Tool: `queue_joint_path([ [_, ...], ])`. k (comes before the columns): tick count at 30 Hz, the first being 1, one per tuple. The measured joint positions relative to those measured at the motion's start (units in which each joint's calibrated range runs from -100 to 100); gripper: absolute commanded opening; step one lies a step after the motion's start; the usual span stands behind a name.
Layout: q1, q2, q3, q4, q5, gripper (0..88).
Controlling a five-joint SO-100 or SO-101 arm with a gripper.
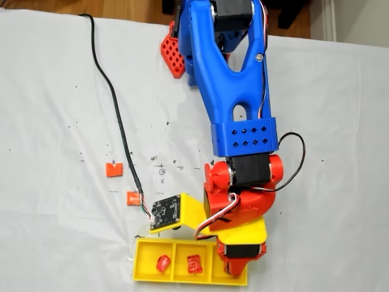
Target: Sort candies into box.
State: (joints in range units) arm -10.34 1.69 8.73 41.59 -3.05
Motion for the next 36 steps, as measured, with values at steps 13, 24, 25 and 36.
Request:
queue_joint_path([
  [13, 0.0, 1.7, 0.0, 0.0, 1.3, 28.6],
  [24, 0.0, 1.7, 0.0, 0.8, 1.5, 25.6],
  [25, 0.0, 1.7, 0.0, 1.0, 1.6, 23.3],
  [36, 0.1, 1.7, 0.0, 4.0, 2.6, 0.2],
])
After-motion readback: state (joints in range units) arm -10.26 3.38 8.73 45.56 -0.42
